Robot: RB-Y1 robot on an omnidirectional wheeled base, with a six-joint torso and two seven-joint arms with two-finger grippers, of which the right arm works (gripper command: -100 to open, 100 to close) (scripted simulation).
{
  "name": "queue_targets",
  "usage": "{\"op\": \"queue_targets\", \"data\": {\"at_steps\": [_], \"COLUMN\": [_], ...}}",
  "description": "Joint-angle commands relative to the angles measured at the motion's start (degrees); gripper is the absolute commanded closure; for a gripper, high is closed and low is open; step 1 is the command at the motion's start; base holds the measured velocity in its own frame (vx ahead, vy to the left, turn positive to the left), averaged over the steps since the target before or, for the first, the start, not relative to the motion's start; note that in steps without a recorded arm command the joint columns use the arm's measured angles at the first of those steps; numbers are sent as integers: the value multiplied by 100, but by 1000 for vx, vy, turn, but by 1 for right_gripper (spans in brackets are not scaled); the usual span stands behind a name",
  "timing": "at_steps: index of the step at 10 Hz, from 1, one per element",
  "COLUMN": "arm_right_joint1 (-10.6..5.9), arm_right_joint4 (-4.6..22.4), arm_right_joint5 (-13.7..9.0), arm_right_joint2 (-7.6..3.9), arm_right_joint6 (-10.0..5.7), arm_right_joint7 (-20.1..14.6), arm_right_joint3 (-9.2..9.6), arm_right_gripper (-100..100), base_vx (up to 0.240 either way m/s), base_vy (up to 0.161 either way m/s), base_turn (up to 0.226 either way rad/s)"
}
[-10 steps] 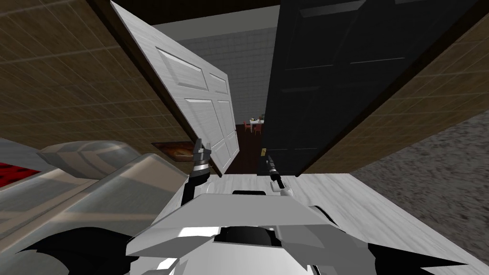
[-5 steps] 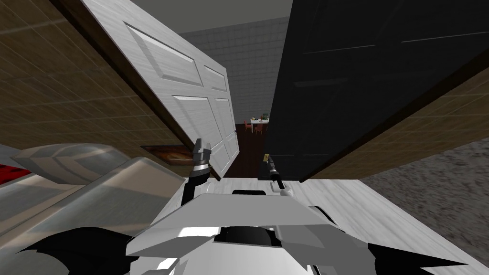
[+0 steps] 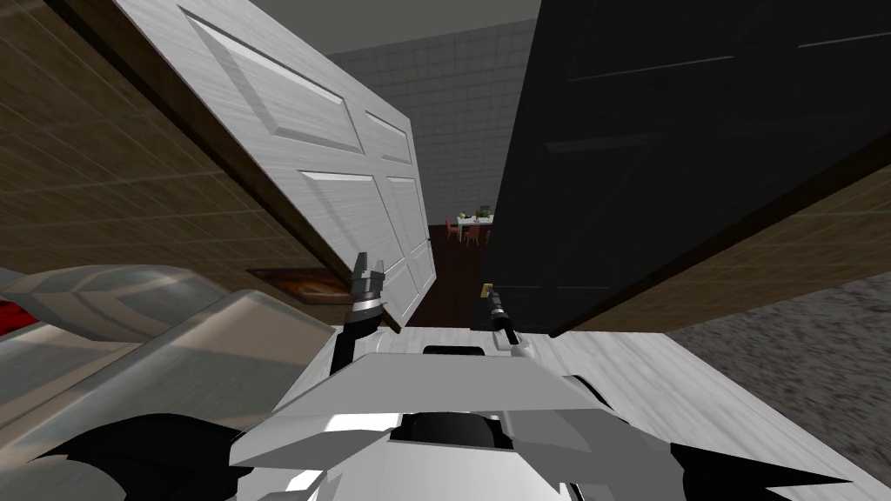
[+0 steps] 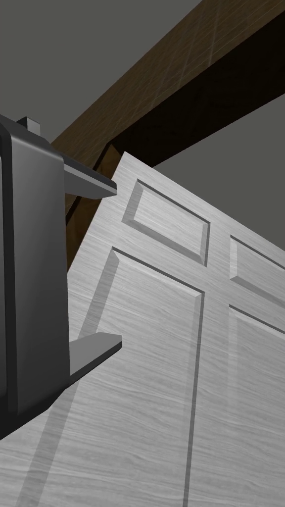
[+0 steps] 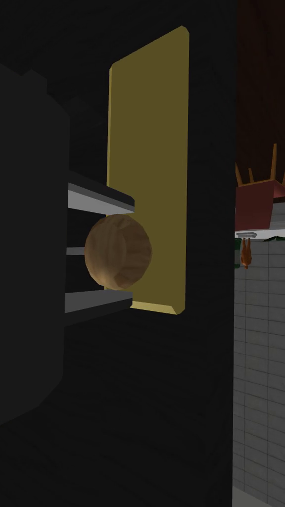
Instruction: Push the door open
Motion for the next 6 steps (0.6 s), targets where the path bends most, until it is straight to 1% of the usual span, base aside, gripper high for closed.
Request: {"op": "queue_targets", "data": {"at_steps": [1, 4, 5, 6], "arm_right_joint1": [7, 7, 0, -6], "arm_right_joint4": [2, 2, 20, 25], "arm_right_joint5": [1, 1, -6, -9], "arm_right_joint2": [2, 2, 6, 7], "arm_right_joint6": [-3, -3, 9, 8], "arm_right_joint7": [-1, -1, 33, 48], "arm_right_joint3": [2, 2, -13, -21], "arm_right_gripper": [100, 100, 100, 100], "base_vx": [-15, -5, 88, 151], "base_vy": [-2, 0, 7, 14], "base_turn": [3, -1, -74, -94]}}
